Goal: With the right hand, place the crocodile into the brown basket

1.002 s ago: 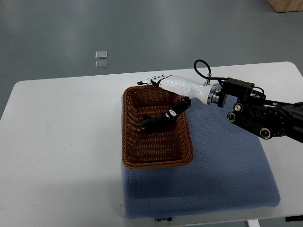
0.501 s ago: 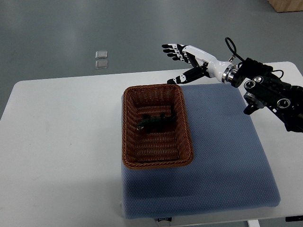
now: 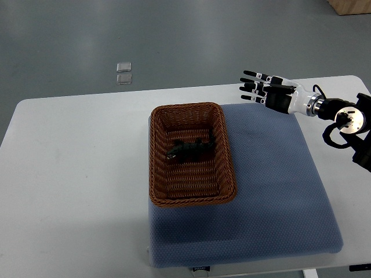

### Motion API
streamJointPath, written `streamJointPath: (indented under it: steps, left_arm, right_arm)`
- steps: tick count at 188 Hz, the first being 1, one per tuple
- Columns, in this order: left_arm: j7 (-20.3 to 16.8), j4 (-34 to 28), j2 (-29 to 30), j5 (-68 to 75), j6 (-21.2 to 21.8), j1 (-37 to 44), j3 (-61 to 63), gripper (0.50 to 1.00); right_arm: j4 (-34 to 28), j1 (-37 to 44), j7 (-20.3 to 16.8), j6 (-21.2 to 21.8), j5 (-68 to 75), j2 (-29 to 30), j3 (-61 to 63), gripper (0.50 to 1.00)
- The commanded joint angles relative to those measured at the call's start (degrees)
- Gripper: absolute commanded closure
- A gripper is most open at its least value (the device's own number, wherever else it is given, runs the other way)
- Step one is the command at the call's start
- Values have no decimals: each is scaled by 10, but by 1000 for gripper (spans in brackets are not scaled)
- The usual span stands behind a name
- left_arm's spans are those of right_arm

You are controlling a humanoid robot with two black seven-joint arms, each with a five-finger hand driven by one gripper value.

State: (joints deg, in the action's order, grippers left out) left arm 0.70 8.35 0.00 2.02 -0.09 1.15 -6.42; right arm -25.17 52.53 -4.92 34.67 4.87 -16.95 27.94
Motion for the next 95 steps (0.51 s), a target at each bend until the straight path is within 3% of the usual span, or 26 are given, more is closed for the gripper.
streamJointPath:
  steps: [1, 95]
  left_arm:
    - [0, 0, 0, 0, 0, 0, 0, 500]
    - [0, 0, 0, 0, 0, 0, 0, 500]
  right_arm:
    - [1, -1, 4, -7, 2, 3, 7, 568]
    - [1, -4, 8, -5, 2, 3, 12, 568]
